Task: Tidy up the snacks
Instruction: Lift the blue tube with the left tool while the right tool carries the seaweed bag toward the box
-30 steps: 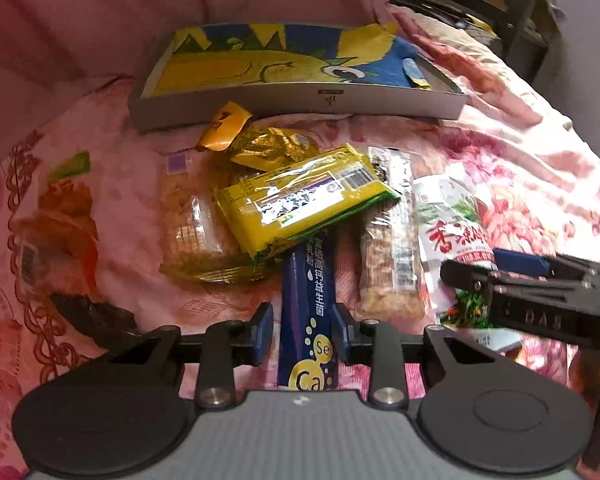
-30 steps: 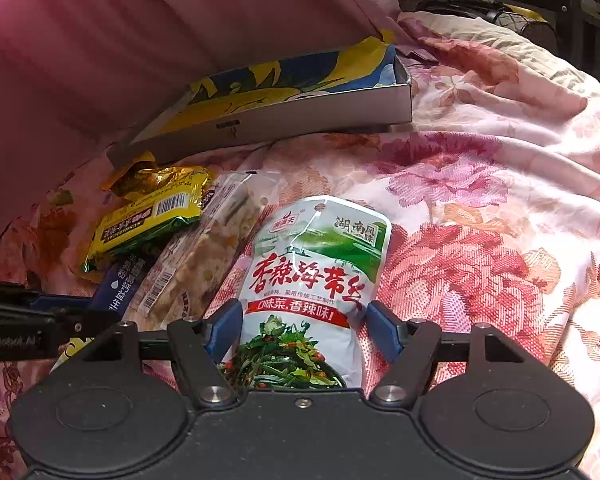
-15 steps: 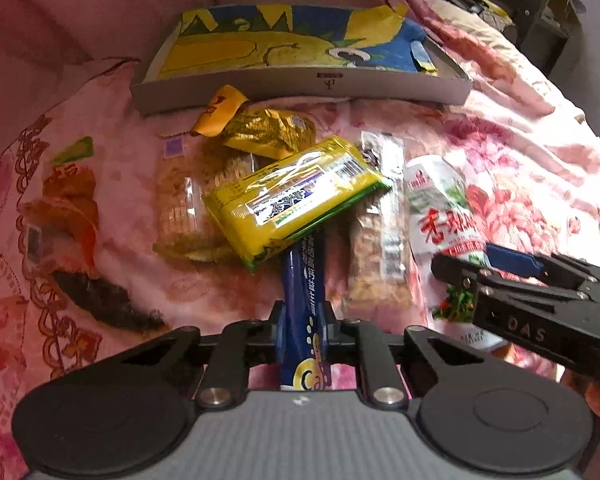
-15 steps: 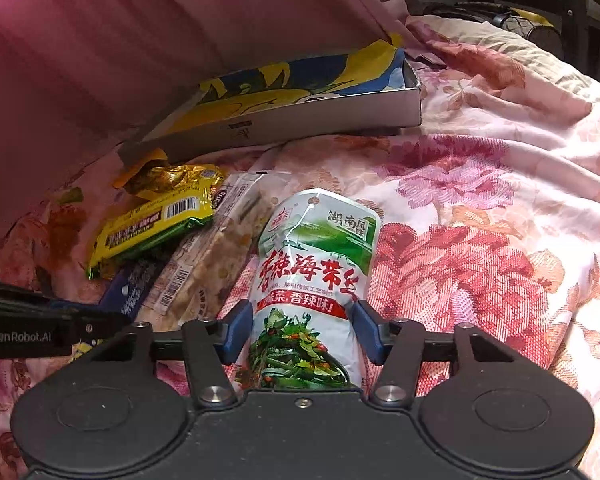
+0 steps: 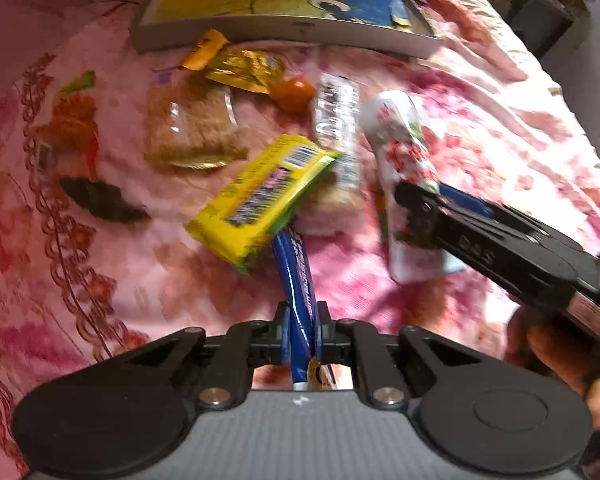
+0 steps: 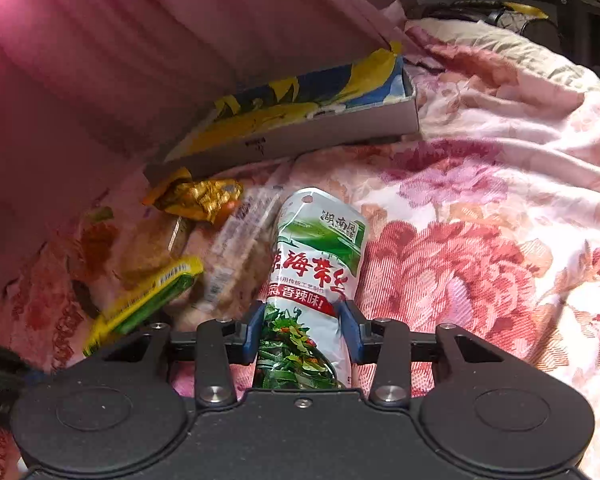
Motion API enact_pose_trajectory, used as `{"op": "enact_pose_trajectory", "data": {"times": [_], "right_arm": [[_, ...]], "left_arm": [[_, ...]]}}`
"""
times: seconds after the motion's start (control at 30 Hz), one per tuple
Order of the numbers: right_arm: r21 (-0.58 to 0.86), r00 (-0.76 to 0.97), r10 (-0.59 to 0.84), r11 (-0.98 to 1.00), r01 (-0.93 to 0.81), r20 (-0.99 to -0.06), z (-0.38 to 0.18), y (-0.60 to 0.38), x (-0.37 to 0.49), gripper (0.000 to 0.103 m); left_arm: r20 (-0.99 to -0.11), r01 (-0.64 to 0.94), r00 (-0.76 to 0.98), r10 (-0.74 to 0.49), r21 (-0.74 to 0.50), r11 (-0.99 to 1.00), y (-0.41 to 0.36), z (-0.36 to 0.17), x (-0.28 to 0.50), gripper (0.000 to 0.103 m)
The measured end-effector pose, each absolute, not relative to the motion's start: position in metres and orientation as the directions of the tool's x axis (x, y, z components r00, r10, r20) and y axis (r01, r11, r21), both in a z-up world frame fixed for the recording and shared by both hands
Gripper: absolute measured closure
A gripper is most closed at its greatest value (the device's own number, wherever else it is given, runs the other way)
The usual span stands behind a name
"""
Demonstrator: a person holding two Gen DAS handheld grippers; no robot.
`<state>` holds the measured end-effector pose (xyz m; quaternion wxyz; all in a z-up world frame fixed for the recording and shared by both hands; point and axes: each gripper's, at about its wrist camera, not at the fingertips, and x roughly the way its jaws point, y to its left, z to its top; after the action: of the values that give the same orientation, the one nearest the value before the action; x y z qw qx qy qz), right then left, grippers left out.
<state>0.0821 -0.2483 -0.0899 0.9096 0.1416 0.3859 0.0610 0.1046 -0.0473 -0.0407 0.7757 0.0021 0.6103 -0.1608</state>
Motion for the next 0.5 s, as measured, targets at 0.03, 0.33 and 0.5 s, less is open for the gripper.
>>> {"op": "enact_pose_trajectory", "data": {"times": [0.03, 0.33, 0.5], "right_arm": [[0.308, 0.704, 0.22, 0.951, -0.001, -0.675, -0.087, -0.25, 0.08, 0.06], [0.321, 0.788, 0.209, 0.947, -0.015, -0.58, -0.062, -0.266, 0.071, 0.06], [0.324, 0.83, 0.194, 0.946, -0.017, -0.523, -0.052, -0.275, 0.077, 0.06]], "left_arm": [[-0.946, 0.253, 0.199, -0.257, -0.204, 0.946, -0.049, -0.038, 0.102, 0.092], [-0.907, 0.291, 0.263, -0.33, -0.252, 0.923, -0.068, -0.007, 0.096, 0.092], [-0.872, 0.294, 0.355, -0.338, -0.239, 0.925, -0.074, 0.011, 0.107, 0.093]]}}
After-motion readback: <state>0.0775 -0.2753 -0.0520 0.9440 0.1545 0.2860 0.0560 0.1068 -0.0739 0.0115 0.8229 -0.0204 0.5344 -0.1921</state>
